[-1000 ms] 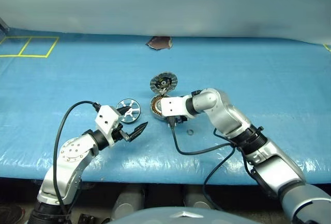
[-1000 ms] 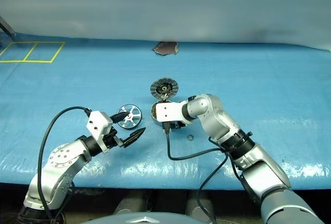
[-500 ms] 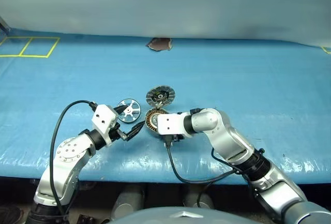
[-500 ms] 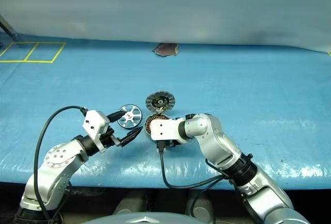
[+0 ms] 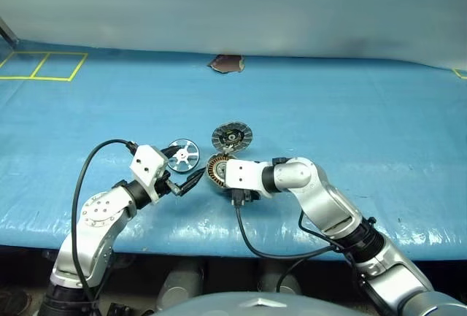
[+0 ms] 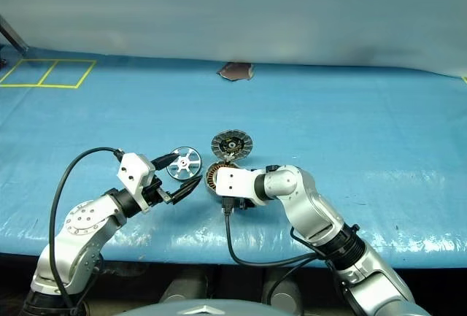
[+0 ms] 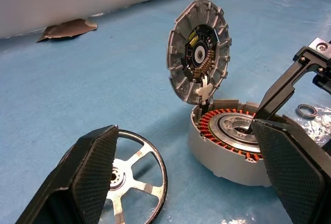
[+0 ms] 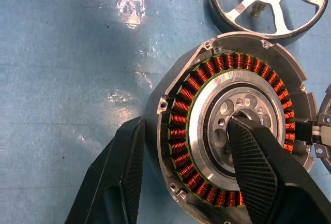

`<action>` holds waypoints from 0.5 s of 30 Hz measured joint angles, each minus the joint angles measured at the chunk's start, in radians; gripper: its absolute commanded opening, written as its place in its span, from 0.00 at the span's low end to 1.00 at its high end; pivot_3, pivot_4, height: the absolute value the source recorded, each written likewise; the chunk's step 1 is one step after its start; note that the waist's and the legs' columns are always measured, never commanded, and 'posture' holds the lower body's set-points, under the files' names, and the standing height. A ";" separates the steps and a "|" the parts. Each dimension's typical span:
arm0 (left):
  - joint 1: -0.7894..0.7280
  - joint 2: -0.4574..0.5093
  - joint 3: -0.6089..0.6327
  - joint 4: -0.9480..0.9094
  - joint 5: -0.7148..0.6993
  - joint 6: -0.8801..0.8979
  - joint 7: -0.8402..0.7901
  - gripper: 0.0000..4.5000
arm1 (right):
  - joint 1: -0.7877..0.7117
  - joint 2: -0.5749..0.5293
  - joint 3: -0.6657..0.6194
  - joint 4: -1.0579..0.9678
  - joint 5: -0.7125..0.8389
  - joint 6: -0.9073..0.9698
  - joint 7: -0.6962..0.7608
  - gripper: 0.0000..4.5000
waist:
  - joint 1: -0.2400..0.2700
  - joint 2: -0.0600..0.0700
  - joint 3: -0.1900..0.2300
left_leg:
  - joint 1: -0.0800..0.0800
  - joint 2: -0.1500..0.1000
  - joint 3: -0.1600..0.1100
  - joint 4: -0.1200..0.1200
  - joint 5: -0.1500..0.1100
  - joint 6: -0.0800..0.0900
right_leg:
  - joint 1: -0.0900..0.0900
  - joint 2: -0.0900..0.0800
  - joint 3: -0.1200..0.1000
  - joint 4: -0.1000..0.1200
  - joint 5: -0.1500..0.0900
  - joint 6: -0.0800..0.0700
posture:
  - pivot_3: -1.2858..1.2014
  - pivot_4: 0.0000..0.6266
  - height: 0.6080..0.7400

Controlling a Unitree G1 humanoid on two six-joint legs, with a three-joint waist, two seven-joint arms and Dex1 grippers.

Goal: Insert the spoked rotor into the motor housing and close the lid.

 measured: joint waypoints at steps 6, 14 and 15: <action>-0.011 -0.001 -0.001 0.009 0.001 0.000 0.001 1.00 | 0.008 -0.003 0.021 0.000 0.014 -0.007 -0.023 0.75 | 0.002 0.000 0.000 | -0.001 0.000 0.000 0.000 0.000 0.000 | 0.000 0.000 0.000 0.000 0.000 0.000 | 0.52 0.24 1.00; -0.008 0.001 -0.011 0.011 -0.008 0.002 -0.030 1.00 | 0.044 -0.021 -0.045 -0.114 0.083 0.052 -0.056 0.75 | 0.001 0.000 0.000 | -0.003 0.000 0.000 0.000 0.000 0.000 | -0.001 0.000 0.000 0.000 0.000 0.000 | 0.52 0.24 1.00; -0.006 0.003 -0.014 0.011 -0.010 0.002 -0.038 1.00 | 0.052 -0.021 -0.067 -0.146 0.105 0.071 -0.059 0.75 | 0.001 0.000 0.000 | -0.004 0.000 0.000 0.000 0.000 0.000 | -0.001 0.000 0.000 0.000 0.000 0.000 | 0.52 0.24 1.00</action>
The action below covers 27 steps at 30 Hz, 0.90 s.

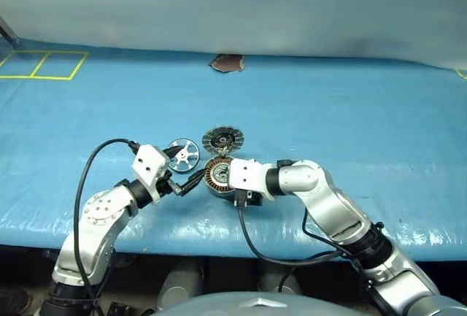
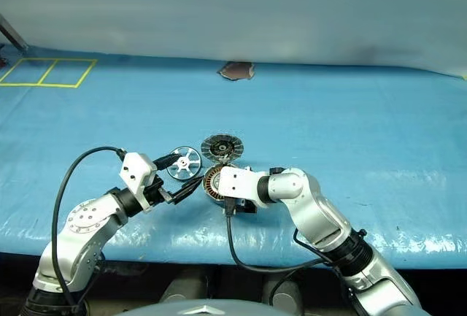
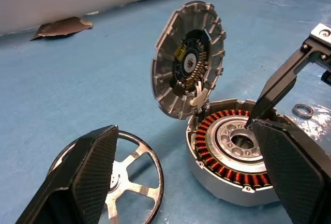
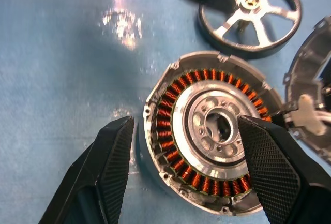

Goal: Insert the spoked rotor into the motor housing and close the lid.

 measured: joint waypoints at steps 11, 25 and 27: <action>0.026 0.015 -0.035 -0.003 -0.024 0.009 -0.073 1.00 | 0.227 0.022 -0.285 -0.083 0.188 0.108 -0.149 0.75 | 0.002 0.000 0.000 | 0.000 0.001 0.000 -0.001 0.000 0.000 | 0.000 0.001 0.000 0.000 0.000 0.000 | 0.52 0.24 1.00; -0.011 0.023 -0.128 -0.003 -0.061 0.020 -0.193 1.00 | 0.349 0.045 -0.310 0.008 0.246 0.072 -0.307 0.75 | 0.002 0.001 0.001 | 0.000 0.001 0.002 -0.001 0.000 0.000 | 0.000 0.001 0.001 0.000 -0.001 0.000 | 0.52 0.24 1.00; -0.014 0.032 -0.138 0.002 -0.062 0.021 -0.208 1.00 | 0.365 0.037 -0.319 0.007 0.249 0.072 -0.320 0.75 | 0.002 0.001 0.001 | 0.000 0.001 0.002 -0.001 -0.001 0.000 | 0.000 0.001 0.001 0.000 -0.001 0.000 | 0.52 0.24 1.00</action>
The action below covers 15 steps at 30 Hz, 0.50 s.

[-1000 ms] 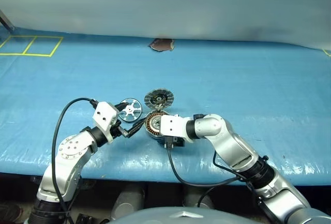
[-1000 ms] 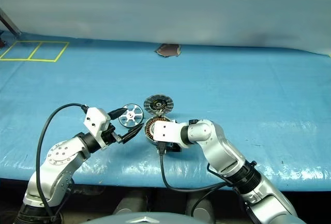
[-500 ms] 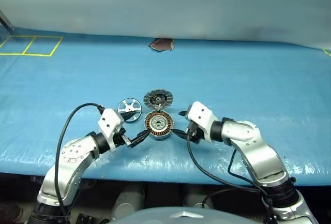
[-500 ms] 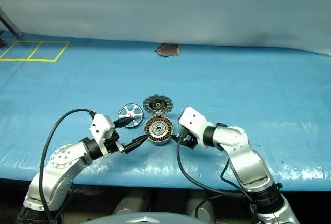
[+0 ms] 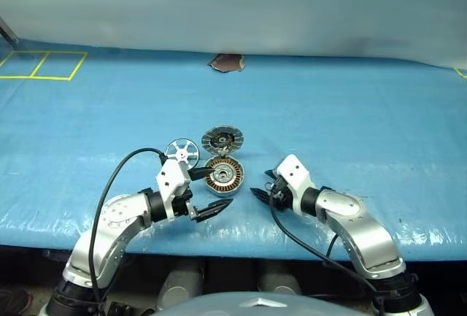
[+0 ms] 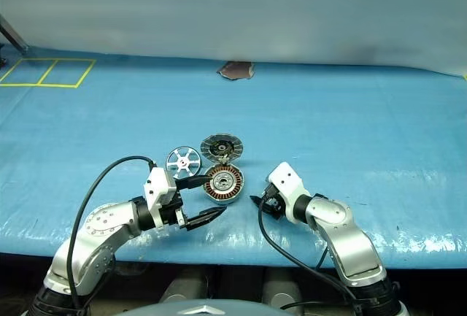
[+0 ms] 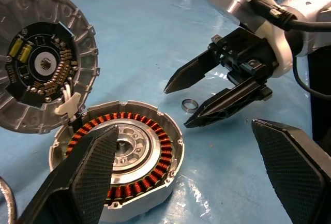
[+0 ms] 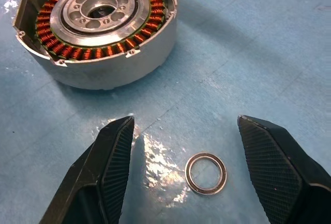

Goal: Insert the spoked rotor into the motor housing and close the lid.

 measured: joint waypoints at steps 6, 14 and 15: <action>-0.010 0.003 -0.013 0.022 0.000 0.000 -0.022 1.00 | 0.046 -0.019 -0.016 -0.003 0.012 -0.010 -0.028 0.75 | -0.001 0.000 0.000 | 0.000 0.000 0.000 0.000 0.000 0.000 | 0.000 0.000 0.000 0.000 -0.002 0.004 | 0.52 0.24 1.00; -0.027 0.002 -0.014 0.035 0.000 -0.001 -0.026 1.00 | 0.051 -0.024 -0.015 0.002 0.030 -0.017 -0.053 0.48 | 0.000 0.000 0.000 | 0.000 0.000 0.000 0.000 0.000 0.000 | 0.000 0.000 0.000 0.000 -0.002 0.004 | 0.52 0.24 1.00; -0.028 0.002 -0.014 0.036 0.000 -0.001 -0.026 1.00 | 0.051 -0.029 -0.013 0.002 0.030 -0.017 -0.056 0.41 | 0.000 0.000 0.000 | 0.000 0.000 0.000 0.000 0.000 0.000 | 0.000 0.000 0.000 0.000 -0.002 0.004 | 0.52 0.24 1.00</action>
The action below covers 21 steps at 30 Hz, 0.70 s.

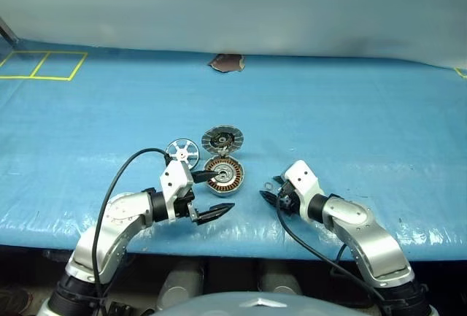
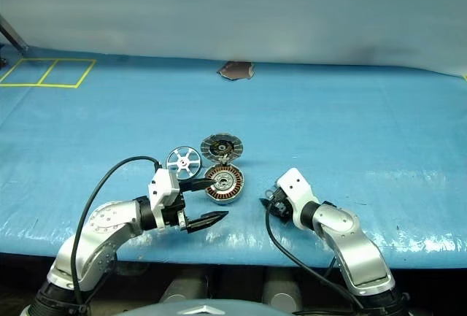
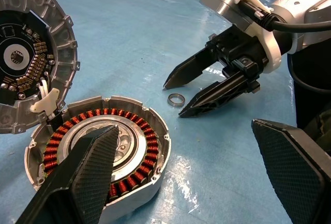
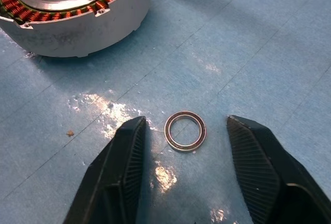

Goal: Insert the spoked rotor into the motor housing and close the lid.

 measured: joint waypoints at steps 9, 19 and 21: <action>-0.001 0.000 0.000 0.000 0.000 -0.001 0.000 1.00 | 0.002 -0.028 0.004 -0.008 0.007 0.006 -0.008 0.41 | 0.001 0.000 0.000 | 0.000 0.000 0.000 0.000 0.000 0.000 | 0.000 0.000 0.000 0.000 0.000 0.000 | 0.52 0.24 1.00; 0.001 0.001 0.005 0.001 0.000 -0.003 0.000 1.00 | 0.011 -0.055 0.010 -0.031 0.014 0.030 -0.012 0.21 | 0.002 0.000 0.000 | 0.000 0.000 0.000 0.000 0.000 0.000 | 0.001 0.000 0.000 0.000 0.000 0.000 | 0.52 0.24 1.00; 0.001 0.001 0.006 0.001 0.001 -0.003 0.001 1.00 | 0.010 -0.056 0.010 -0.031 0.016 0.030 -0.013 0.17 | 0.002 0.000 0.000 | 0.000 0.000 0.000 0.000 0.000 0.000 | 0.001 0.000 0.000 0.000 0.000 0.000 | 0.52 0.24 1.00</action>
